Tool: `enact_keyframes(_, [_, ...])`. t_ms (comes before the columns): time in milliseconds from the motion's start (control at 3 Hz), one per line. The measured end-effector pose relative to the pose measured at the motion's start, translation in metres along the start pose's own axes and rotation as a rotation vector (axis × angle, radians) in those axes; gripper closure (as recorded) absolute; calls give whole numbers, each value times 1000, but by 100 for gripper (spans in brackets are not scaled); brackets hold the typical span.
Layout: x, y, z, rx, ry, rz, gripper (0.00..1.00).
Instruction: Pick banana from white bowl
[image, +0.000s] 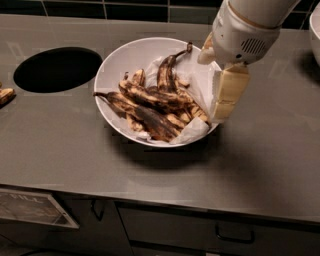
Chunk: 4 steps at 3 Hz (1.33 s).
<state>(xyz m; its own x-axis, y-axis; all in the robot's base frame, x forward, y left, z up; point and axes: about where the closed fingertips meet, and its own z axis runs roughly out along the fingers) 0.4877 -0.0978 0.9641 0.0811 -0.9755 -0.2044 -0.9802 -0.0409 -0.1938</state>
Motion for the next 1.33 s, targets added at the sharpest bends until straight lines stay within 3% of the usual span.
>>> enact_keyframes(667, [-17, -1, 10, -27, -14, -43, 36])
enact_keyframes(1333, [-34, -7, 23, -59, -25, -77, 26])
